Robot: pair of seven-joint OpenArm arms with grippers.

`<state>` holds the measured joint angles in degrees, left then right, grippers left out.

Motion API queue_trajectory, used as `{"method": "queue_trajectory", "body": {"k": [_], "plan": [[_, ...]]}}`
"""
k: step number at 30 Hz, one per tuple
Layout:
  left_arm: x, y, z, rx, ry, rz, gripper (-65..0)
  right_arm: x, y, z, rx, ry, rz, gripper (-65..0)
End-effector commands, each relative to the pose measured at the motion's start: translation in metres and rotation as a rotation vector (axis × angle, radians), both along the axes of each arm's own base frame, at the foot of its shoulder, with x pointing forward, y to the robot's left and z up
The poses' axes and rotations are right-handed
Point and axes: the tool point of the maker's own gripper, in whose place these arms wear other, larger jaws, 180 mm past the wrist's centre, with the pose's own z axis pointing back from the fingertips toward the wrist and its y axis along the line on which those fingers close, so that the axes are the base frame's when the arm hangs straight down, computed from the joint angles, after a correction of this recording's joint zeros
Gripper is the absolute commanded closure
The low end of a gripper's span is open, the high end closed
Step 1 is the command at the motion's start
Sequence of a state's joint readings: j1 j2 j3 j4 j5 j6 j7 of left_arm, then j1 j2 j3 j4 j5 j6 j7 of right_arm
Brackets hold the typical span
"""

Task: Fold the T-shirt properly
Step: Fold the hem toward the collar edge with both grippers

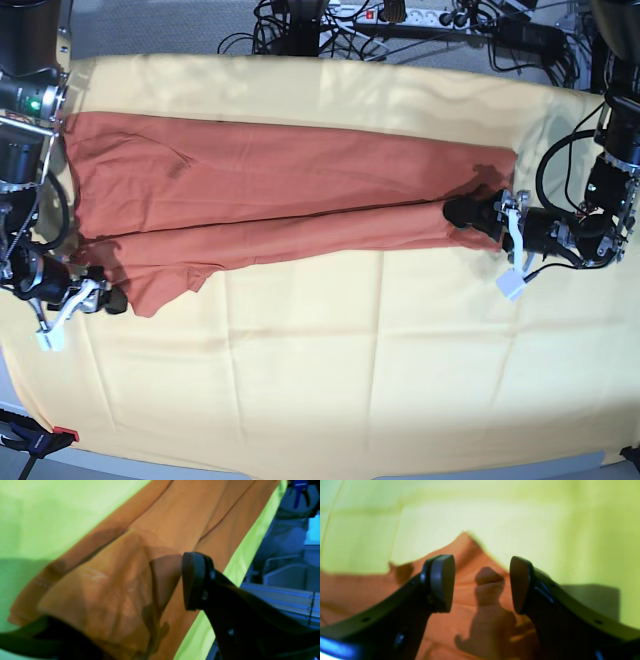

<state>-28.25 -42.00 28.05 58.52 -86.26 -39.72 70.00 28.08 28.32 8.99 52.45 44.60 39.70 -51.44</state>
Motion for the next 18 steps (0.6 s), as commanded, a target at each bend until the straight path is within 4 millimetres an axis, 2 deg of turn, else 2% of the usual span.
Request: {"method": "queue_trajectory", "body": {"k": [1,5,8,13,18], "plan": [[-0.005,0.007,-0.003,0.041,0.008,-0.028,-31.2,0.015,-0.005,0.024,-0.01,-0.078,-0.009,-37.4],[-0.01,0.006,-0.008,0.039,0.024,-0.029,-31.2,0.021,0.006,0.014,-0.061,-0.09,0.002,-37.4],[-0.011,0.006,-0.008,0.039,0.026,-0.029,-31.2,0.025,0.005,0.005,-0.119,-0.083,-0.031,-37.4],[-0.011,0.005,-0.008,0.037,0.025,-0.03,-31.2,0.028,0.019,0.001,-0.1,-0.081,-0.027,-37.4],[-0.011,0.003,-0.009,0.034,0.025,-0.032,-31.2,0.027,0.019,-0.004,-0.102,-0.087,-0.047,-37.4]]}}
